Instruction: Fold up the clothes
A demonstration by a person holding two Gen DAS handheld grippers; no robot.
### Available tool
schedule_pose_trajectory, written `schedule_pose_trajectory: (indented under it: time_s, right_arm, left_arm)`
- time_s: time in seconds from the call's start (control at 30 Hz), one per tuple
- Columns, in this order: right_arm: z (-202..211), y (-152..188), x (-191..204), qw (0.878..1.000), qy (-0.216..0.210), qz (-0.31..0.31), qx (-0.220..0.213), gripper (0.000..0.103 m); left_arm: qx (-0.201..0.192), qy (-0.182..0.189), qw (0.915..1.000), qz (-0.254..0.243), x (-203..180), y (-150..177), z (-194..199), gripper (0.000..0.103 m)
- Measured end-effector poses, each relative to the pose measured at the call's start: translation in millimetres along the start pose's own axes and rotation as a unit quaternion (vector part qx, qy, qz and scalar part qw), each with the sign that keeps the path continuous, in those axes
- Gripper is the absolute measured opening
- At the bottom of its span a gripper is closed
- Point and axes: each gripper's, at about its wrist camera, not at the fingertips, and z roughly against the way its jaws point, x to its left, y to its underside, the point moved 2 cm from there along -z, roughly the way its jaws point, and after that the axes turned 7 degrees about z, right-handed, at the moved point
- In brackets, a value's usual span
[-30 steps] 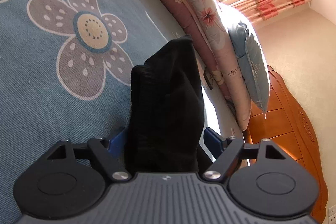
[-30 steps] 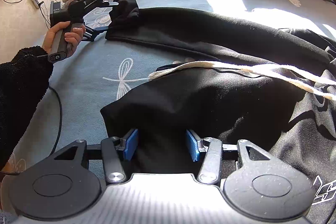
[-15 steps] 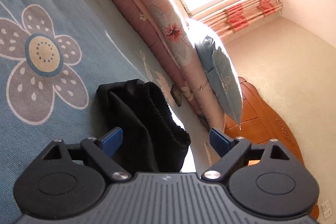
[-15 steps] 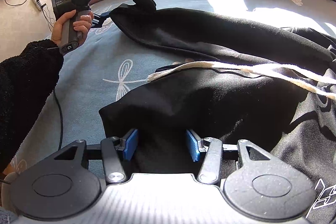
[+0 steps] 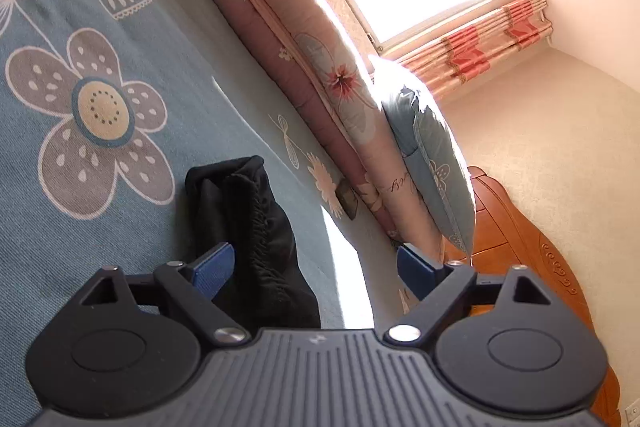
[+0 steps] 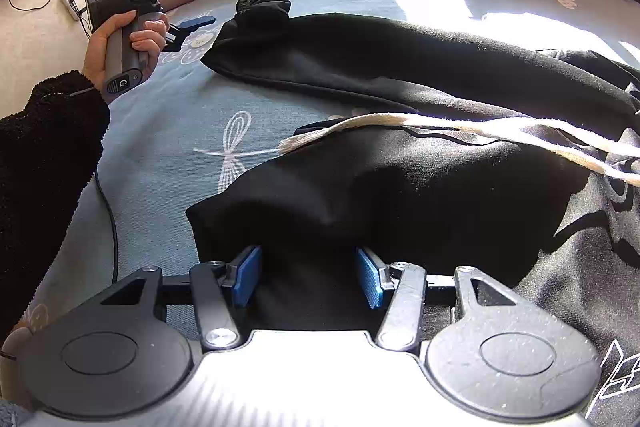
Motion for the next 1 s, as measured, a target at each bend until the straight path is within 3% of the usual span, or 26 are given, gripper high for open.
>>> schedule_pose_trajectory:
  time_s: [0.13, 0.37, 0.4, 0.47, 0.5, 0.53, 0.57, 0.83, 1.0]
  right_arm:
    - [1.1, 0.5, -0.4, 1.000, -0.002, -0.002, -0.001, 0.057]
    - [2.5, 2.4, -2.2, 1.000, -0.005, -0.002, -0.003, 0.057]
    - [2.2, 2.7, -3.0, 1.000, -0.006, -0.004, -0.003, 0.057]
    - [1.9, 2.6, -3.2, 1.000, -0.008, -0.005, -0.003, 0.057]
    - [1.9, 2.6, -2.9, 1.000, -0.008, -0.005, -0.003, 0.057]
    - [1.9, 2.6, -2.7, 1.000, -0.008, -0.005, -0.003, 0.057]
    - [2.9, 3.3, -2.1, 1.000, -0.008, -0.001, -0.003, 0.057]
    - [14.3, -4.3, 17.3, 0.997, 0.004, 0.073, -0.015, 0.057]
    - [21.7, -10.6, 26.6, 0.995, -0.013, 0.096, -0.027, 0.057]
  left_arm:
    - [0.040, -0.037, 0.9982, 0.023, 12.6, 11.0, -28.2, 0.087]
    - [-0.004, -0.007, 0.9977, 0.068, 22.3, 9.5, -46.4, 0.086]
    - [-0.007, -0.013, 0.9978, 0.064, 22.2, 11.2, -47.8, 0.082]
    - [-0.006, -0.039, 0.9985, 0.038, 18.6, 14.7, -49.4, 0.052]
    - [-0.005, -0.050, 0.9985, 0.023, 15.5, 15.6, -48.5, 0.043]
    - [-0.004, -0.059, 0.9982, 0.008, 12.2, 16.0, -46.7, 0.025]
    - [-0.004, -0.069, 0.9976, -0.007, 8.9, 16.4, -44.9, 0.021]
    - [-0.027, -0.139, 0.9868, -0.078, -11.5, -18.3, -6.5, 0.015]
    - [-0.065, -0.211, 0.9655, -0.139, -15.9, -55.1, 26.7, 0.014]
